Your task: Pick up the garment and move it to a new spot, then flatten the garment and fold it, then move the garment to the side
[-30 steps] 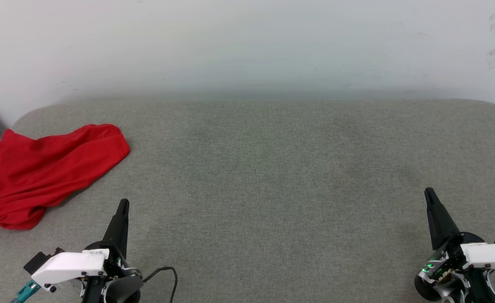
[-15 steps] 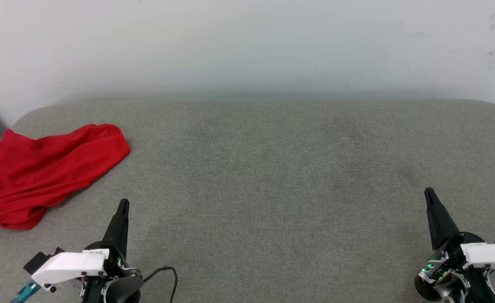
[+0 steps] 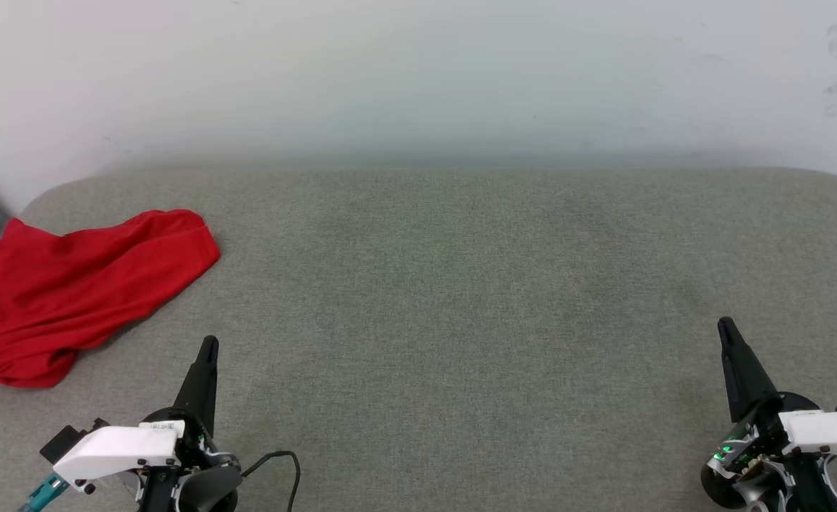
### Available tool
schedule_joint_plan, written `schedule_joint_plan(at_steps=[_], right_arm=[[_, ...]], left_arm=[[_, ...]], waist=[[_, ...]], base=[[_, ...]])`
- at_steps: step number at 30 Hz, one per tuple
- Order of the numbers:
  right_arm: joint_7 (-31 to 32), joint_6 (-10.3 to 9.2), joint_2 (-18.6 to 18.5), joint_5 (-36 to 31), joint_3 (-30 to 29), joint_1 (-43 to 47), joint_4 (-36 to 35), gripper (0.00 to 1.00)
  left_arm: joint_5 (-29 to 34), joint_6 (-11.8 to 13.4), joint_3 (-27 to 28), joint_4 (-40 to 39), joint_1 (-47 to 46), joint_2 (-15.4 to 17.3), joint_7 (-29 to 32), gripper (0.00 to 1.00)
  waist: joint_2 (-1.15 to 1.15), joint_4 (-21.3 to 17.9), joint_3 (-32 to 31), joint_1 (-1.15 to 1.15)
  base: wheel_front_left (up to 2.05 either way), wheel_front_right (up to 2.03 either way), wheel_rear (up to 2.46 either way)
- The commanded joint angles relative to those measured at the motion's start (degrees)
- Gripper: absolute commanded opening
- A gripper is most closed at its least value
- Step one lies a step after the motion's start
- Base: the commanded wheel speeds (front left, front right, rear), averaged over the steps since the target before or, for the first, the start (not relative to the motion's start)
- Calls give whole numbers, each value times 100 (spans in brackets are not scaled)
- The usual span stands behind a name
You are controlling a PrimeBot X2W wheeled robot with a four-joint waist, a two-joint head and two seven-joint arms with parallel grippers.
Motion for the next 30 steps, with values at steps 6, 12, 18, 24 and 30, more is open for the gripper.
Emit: schedule_joint_plan(at_steps=[6,12,18,24,30], right_arm=[[7,-2,20,-29,-1,-76,6,0],[7,-2,20,-28,0,-76,6,0],[-5,0,4,-1,9,122,127,100],[-156,0,5,-121,22,186,65,100],[-326,0,5,-637,-57,242,-58,100]], left_arm=[[14,-12,16,4,-51,-6,26,0],[14,-12,15,4,-50,-6,26,0],[1,1,-25,125,103,-15,-14,100],[94,1,-80,10,143,-14,-163,100],[498,43,-32,-71,157,-13,-332,100]], waist=[[0,0,0,0],[0,0,0,0],[0,0,0,0],[0,-4,2,0],[0,-10,5,0]], base=[[0,0,0],[0,0,0],[0,0,0],[0,0,0],[0,0,0]])
